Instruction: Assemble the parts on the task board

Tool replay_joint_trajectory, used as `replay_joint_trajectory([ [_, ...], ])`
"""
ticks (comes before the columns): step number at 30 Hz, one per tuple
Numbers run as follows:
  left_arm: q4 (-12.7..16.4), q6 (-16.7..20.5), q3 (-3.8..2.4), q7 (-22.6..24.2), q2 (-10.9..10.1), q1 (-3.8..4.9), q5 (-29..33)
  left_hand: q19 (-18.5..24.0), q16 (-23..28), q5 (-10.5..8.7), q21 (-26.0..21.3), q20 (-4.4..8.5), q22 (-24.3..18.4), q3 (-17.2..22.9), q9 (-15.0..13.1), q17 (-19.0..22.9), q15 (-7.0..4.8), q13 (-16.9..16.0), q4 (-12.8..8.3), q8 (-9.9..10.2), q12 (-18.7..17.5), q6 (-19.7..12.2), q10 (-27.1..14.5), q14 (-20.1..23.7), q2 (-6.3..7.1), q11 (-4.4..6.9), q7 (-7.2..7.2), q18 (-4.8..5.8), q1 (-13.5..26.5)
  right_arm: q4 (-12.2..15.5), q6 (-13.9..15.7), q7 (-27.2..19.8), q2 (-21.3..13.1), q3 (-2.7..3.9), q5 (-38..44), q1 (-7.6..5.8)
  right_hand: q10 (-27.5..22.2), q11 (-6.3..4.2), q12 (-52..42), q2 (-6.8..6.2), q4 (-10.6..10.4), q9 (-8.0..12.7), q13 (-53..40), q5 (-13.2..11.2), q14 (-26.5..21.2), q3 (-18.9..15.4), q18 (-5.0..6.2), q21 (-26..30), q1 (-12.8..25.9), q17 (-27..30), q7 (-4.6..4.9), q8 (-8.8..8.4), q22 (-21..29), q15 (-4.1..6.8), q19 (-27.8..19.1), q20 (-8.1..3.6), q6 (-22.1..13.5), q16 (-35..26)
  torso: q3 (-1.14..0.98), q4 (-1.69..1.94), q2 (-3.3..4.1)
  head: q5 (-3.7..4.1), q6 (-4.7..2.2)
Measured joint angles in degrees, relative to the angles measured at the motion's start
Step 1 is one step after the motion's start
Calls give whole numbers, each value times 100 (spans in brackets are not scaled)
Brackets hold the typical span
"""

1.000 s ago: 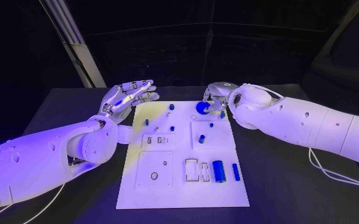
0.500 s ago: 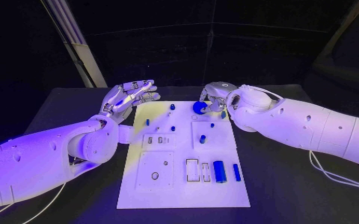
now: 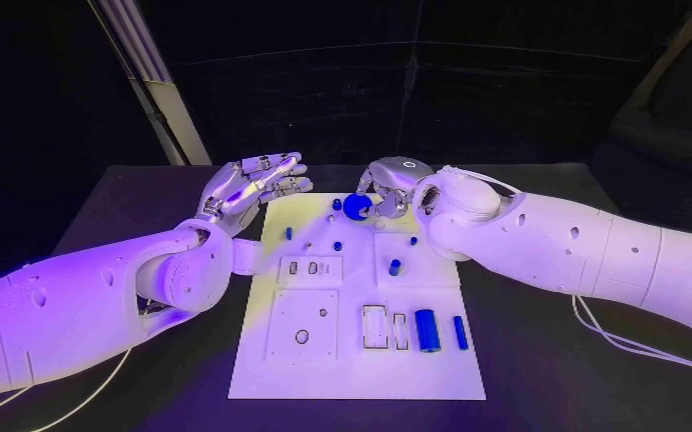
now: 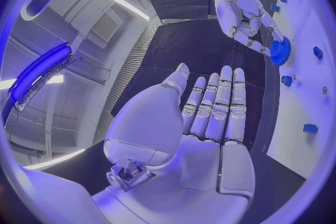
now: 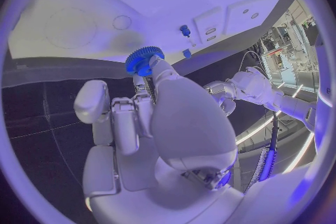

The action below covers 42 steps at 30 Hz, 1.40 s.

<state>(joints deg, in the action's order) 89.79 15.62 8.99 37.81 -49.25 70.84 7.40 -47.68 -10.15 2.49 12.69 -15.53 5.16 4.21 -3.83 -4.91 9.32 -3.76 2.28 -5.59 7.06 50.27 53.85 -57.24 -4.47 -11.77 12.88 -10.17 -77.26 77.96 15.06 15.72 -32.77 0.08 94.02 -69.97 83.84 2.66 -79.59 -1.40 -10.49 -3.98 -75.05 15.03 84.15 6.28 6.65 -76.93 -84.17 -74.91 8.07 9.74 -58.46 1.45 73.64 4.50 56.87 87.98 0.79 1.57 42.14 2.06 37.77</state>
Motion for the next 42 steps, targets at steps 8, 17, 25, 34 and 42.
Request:
replay_joint_trajectory([
  [8,0,-4,0,-5,11,1,0,0,0,0,-22,0,1,0,0,0,0,0,0,23,0,0,0,0,0,0,0,0,0,-216,17,21,331,-3,1,33,0,0,0,-9,1,0,-1,0,0,0,0,0,7,0,1,-5,-8,0,0,0,1,0,2,1,-2,-52,19],
  [17,-3,-12,-1,-8,21,2,0,0,0,0,-21,0,-6,0,0,5,0,0,0,23,0,0,0,0,0,0,0,0,0,-436,-3,20,555,-6,1,82,0,0,0,-8,-22,0,-1,-2,0,23,1,0,38,0,3,-4,-8,-1,0,0,3,0,1,1,-3,-78,34],
  [25,-9,-18,-1,-10,29,2,0,0,0,0,-21,0,-5,0,0,4,0,0,0,23,0,0,0,0,0,0,0,0,0,-500,-56,9,651,-9,2,113,0,0,0,-25,-19,-1,0,-17,0,27,1,0,96,1,20,-6,-7,-1,0,0,21,0,-7,-10,-2,-102,49],
  [34,-12,-25,-1,-14,32,2,0,0,0,0,-21,0,-11,-1,0,4,0,0,0,23,-22,0,0,0,0,0,0,0,0,-545,-144,1,707,-14,2,118,0,0,0,-40,-17,-1,0,-84,0,61,1,0,112,1,20,-13,-15,-1,0,0,21,0,-8,-16,-3,-118,63],
  [42,-16,-35,-1,-20,35,2,0,0,0,0,-21,0,-11,0,0,4,0,0,0,23,-22,0,0,0,0,0,0,0,0,-593,-171,5,742,-18,20,116,0,0,39,-51,-24,0,0,-132,0,100,1,0,189,-4,18,-98,-15,-1,0,0,22,0,-9,-16,-3,-119,65],
])
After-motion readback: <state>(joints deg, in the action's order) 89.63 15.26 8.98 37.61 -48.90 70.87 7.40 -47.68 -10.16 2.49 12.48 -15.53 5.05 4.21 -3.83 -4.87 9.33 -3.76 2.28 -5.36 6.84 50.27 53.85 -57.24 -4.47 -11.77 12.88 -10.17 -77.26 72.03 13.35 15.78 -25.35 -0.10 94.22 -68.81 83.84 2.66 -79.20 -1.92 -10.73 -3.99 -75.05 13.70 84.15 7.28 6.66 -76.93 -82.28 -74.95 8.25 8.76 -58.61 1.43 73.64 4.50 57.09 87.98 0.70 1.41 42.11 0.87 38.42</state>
